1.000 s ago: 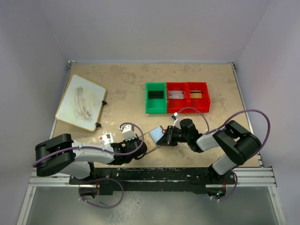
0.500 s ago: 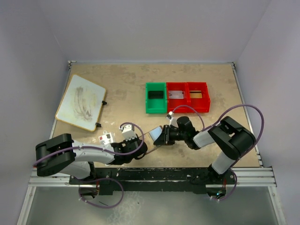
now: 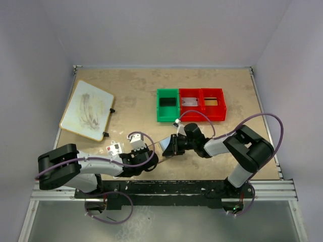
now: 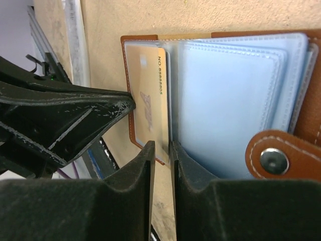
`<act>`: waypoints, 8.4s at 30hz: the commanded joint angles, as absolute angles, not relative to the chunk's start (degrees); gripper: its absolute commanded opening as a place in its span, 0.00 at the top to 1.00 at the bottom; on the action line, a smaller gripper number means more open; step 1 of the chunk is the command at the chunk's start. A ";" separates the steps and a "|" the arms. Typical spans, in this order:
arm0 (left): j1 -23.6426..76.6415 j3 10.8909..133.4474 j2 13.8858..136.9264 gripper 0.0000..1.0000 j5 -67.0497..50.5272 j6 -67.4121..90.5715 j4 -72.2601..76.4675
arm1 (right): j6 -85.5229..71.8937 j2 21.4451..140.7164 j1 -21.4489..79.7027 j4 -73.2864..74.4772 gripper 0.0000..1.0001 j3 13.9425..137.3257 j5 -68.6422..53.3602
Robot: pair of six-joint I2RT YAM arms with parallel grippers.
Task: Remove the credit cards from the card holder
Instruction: Remove the credit card from the card holder, then place the credit card in the storage box.
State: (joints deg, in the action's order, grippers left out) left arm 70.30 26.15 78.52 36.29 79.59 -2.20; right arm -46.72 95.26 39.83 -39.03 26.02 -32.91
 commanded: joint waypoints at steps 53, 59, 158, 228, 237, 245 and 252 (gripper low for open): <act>70.75 22.68 83.68 1.00 28.30 79.13 -7.34 | -43.68 83.67 30.83 -29.22 1.00 18.70 -28.83; 70.74 22.85 83.60 1.00 28.56 79.04 -7.56 | -41.92 81.25 28.25 -26.18 1.00 17.87 -28.22; 63.56 42.63 77.56 0.78 29.86 62.24 -7.72 | -23.02 65.15 28.45 -13.75 1.00 33.31 -18.49; 62.14 36.09 51.38 0.42 39.32 65.40 -29.42 | 46.10 90.27 11.29 -24.73 1.00 50.18 -10.54; 62.14 36.95 48.61 0.42 41.32 66.18 -33.56 | 55.68 97.01 6.69 -18.33 1.00 57.47 -19.74; 62.14 37.25 50.17 0.42 41.30 66.18 -33.32 | 61.70 101.24 6.16 -9.48 1.00 63.92 -23.67; 62.14 37.72 50.54 0.42 41.43 65.92 -33.27 | 64.15 105.51 5.89 -6.37 1.00 67.67 -23.97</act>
